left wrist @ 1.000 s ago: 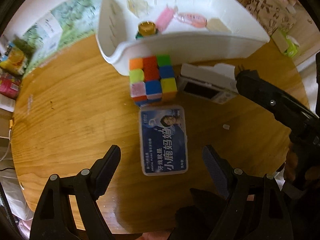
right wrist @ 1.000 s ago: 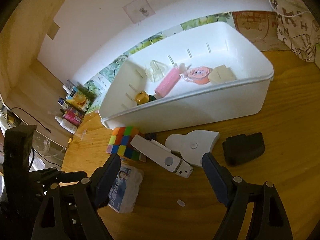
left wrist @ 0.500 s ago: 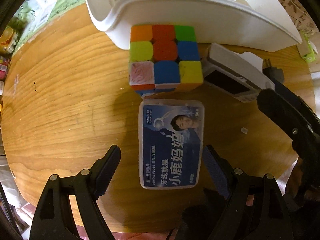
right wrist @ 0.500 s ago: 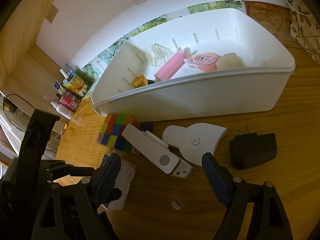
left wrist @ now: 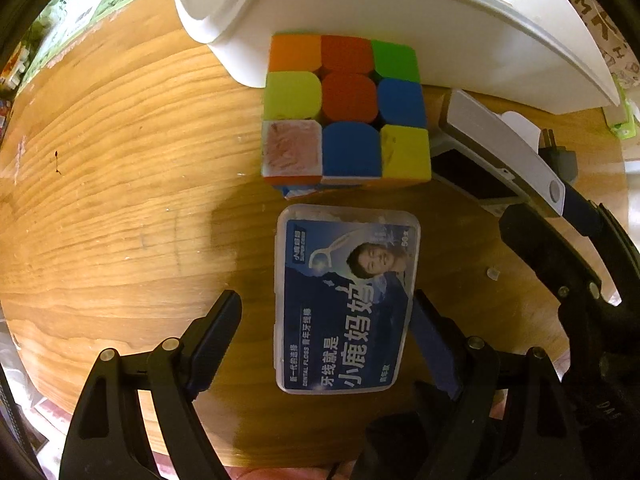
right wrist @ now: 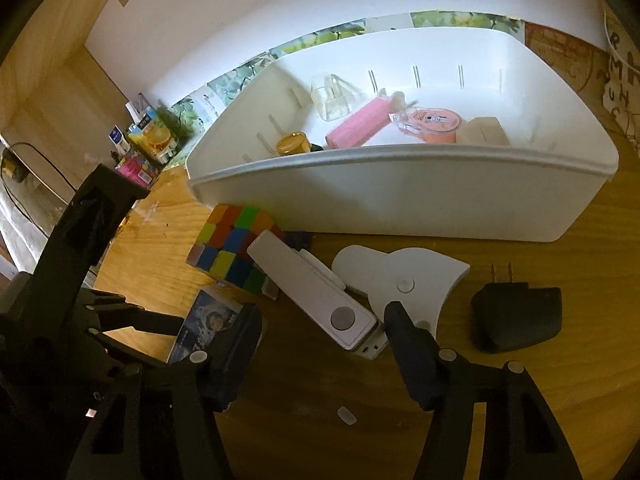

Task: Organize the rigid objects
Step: 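Grasp the blue floss box with the left tool while the right tool grasps the white device, then lift and carry the floss box and white device with both tools over the bin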

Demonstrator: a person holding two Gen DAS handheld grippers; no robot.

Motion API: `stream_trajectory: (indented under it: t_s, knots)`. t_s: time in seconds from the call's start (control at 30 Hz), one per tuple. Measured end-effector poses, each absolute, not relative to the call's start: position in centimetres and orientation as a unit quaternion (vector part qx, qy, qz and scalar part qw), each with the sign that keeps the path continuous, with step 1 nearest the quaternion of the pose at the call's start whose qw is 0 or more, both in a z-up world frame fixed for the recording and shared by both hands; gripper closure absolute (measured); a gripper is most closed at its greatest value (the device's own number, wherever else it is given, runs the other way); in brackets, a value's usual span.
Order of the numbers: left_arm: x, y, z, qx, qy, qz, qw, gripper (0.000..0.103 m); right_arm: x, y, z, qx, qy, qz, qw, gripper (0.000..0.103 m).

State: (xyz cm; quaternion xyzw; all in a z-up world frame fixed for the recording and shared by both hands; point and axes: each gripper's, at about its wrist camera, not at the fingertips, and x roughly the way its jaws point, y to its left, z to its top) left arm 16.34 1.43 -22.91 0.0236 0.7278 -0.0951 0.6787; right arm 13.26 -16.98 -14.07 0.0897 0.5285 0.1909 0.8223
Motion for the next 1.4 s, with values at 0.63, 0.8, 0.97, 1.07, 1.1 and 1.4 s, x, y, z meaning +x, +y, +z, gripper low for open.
stream_trajectory:
  t_s: [0.63, 0.8, 0.97, 1.07, 1.1, 1.4]
  knots:
    - [16.3, 3.3, -23.8, 0.010, 0.733, -0.084, 0.675, 0.036, 12.4, -14.7, -13.8, 0.009, 0.510, 0.215, 0.833, 0.081]
    - [15.5, 3.7, -23.8, 0.008, 0.738, -0.079, 0.670, 0.036, 12.2, -14.4, -13.6, -0.004, 0.508, 0.215, 0.834, 0.082]
    - [14.9, 4.3, -23.7, 0.007, 0.736, -0.076, 0.672, 0.036, 11.9, -14.3, -13.1, -0.007, 0.501, 0.217, 0.838, 0.082]
    - [14.5, 4.7, -23.3, 0.004, 0.732, -0.076, 0.677, 0.036, 11.7, -14.1, -12.6, -0.007, 0.498, 0.220, 0.839, 0.082]
    - [14.3, 4.9, -23.1, 0.004, 0.730, -0.076, 0.680, 0.036, 11.5, -14.0, -12.5, -0.007, 0.497, 0.221, 0.839, 0.082]
    - [11.8, 5.8, -20.4, 0.003, 0.705, -0.075, 0.705, 0.036, 10.5, -13.7, -10.3, -0.021, 0.475, 0.222, 0.851, 0.083]
